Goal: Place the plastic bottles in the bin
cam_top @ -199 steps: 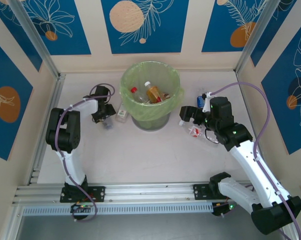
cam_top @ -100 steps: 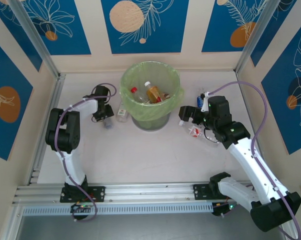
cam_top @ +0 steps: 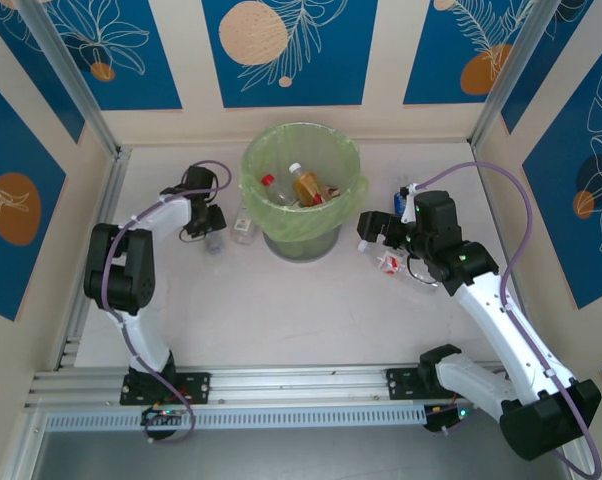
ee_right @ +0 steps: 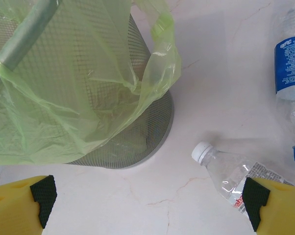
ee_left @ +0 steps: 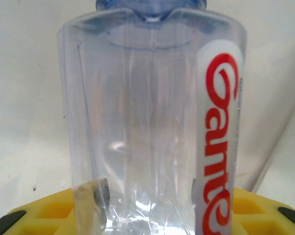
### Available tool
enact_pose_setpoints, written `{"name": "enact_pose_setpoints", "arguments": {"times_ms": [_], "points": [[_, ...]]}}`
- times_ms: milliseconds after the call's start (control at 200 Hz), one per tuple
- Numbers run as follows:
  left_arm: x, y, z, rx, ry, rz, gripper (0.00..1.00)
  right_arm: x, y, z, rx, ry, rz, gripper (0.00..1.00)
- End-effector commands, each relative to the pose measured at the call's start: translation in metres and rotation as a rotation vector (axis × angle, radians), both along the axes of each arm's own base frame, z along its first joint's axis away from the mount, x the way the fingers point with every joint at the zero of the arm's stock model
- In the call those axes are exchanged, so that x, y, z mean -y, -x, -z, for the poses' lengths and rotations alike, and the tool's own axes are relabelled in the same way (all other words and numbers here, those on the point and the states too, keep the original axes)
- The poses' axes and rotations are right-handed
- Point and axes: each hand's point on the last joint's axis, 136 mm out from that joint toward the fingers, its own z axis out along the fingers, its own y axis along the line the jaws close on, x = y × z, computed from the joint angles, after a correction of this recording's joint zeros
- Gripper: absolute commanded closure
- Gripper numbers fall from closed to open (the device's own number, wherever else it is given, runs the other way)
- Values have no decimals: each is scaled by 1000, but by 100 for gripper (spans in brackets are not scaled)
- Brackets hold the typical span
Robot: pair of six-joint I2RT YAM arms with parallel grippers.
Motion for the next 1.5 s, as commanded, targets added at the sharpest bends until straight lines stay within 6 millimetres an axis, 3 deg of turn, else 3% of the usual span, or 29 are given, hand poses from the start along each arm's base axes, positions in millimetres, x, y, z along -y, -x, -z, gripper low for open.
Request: {"name": "enact_pose_setpoints", "arguments": {"times_ms": [0, 600, 840, 980, 1165, 1295, 1495], "points": [[1, -1, -27, 42, 24, 19, 57, 4, 1, 6, -21, 5, 23, 0], [23, 1, -120, 223, 168, 80, 57, 6, -1, 10, -23, 13, 34, 0], [59, -2, -188, 362, 395, 163, 57, 5, -2, 11, -25, 5, 32, 0], [57, -4, -228, 462, 408, 158, 57, 5, -1, 11, -28, 3, 33, 0], [42, -5, -280, 665, 384, 101, 57, 6, -1, 9, -22, 2, 37, 0], [49, -4, -307, 736, 442, 131, 57, 6, -1, 9, -25, -5, 41, 0], [80, -6, -339, 786, 555, 263, 56, 5, -1, 8, -27, -12, 43, 0]]}}
